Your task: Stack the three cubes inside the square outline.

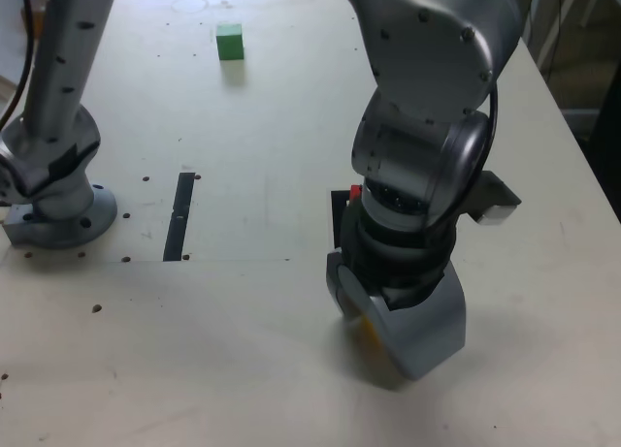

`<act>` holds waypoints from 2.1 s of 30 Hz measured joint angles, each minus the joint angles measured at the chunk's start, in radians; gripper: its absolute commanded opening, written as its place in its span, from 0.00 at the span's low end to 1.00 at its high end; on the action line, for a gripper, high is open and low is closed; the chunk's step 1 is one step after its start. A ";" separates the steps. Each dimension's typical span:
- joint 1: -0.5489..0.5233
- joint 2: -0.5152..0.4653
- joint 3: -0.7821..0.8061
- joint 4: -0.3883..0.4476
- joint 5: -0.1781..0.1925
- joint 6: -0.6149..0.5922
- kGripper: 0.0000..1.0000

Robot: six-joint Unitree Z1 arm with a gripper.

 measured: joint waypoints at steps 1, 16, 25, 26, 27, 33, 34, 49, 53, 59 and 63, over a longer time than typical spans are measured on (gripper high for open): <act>0.000 0.000 0.003 -0.004 -0.002 0.001 0.99; 0.000 -0.013 0.022 -0.022 0.021 -0.023 0.75; 0.005 -0.013 0.022 -0.006 0.047 -0.044 0.49; 0.005 -0.013 0.022 -0.006 0.047 -0.045 0.47; 0.005 -0.013 0.022 -0.005 0.048 -0.045 0.44; 0.005 -0.017 0.022 0.002 0.048 -0.045 0.32; 0.005 -0.018 0.022 0.005 0.048 -0.045 0.30; 0.005 -0.022 -0.026 0.088 0.047 -0.053 0.26; 0.005 -0.023 -0.045 0.114 0.051 -0.057 0.26; 0.012 -0.040 -0.095 0.193 0.089 -0.075 0.26; 0.066 -0.102 -0.122 0.255 0.107 -0.119 0.26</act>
